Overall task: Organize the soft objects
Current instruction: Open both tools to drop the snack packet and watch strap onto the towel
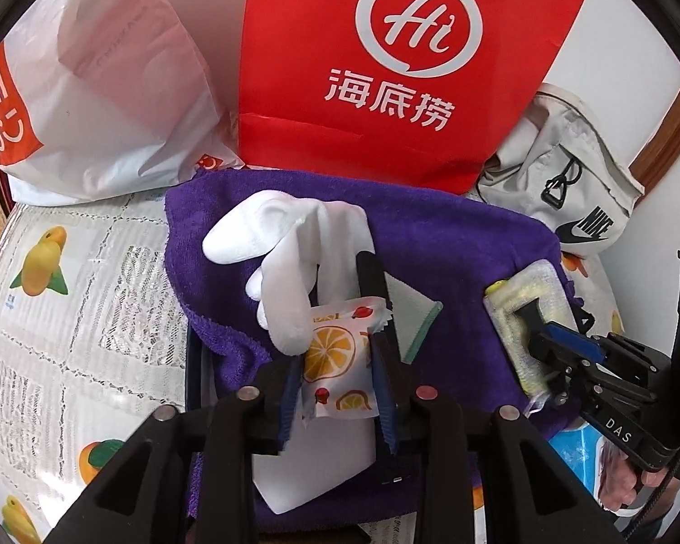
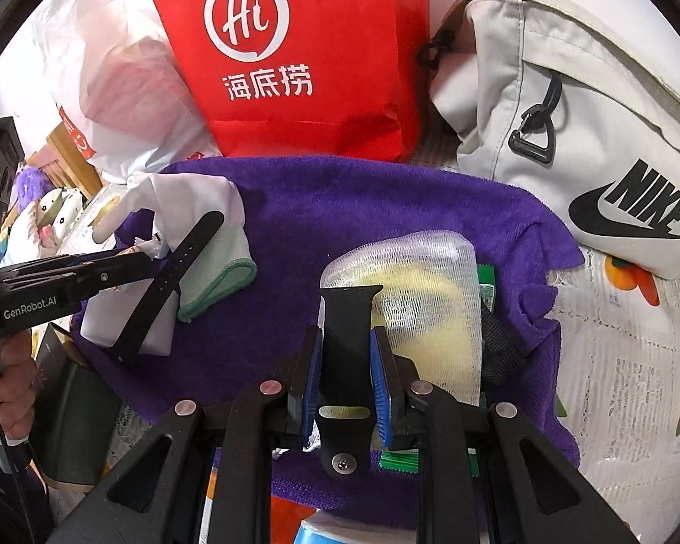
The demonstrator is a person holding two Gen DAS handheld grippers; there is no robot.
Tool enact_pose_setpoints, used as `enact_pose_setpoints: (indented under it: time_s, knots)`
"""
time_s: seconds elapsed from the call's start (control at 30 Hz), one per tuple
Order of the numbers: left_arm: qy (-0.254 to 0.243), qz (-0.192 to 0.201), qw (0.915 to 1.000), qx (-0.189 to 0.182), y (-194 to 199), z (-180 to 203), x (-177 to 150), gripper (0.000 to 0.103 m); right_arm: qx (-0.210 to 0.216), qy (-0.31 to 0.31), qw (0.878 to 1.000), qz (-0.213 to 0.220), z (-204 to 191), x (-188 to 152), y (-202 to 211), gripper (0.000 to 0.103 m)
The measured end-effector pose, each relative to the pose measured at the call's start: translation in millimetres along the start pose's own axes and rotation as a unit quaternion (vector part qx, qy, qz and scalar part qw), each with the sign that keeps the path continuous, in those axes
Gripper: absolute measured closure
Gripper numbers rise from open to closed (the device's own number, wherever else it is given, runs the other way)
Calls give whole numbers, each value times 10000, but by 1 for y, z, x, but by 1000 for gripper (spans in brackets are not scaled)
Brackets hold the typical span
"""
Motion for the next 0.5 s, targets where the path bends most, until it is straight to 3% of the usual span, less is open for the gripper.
enact_pose_setpoints:
  time_s: [0.13, 0.4, 0.5]
  knots:
    - [-49, 21, 10000, -35, 1, 2, 0, 53, -49, 74, 9996, 269, -3, 3, 12, 49]
    - [-212, 125, 9995, 207, 18, 9, 2, 34, -121, 117, 9981, 598, -12, 3, 45, 44]
    - [-159, 167, 9994, 258, 28, 4, 2, 34, -117, 72, 9979, 632, -17, -6, 57, 45]
Point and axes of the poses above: each gripper's, at about its wrist camera, not at the fingertips, and y roughly against the way its jaws point, z to its right, x to its top, the point moved 5 cm from there along -y, roughly the way its jaws point, and after that the axes turned 3 degrees about y, right-handed, at the moved point
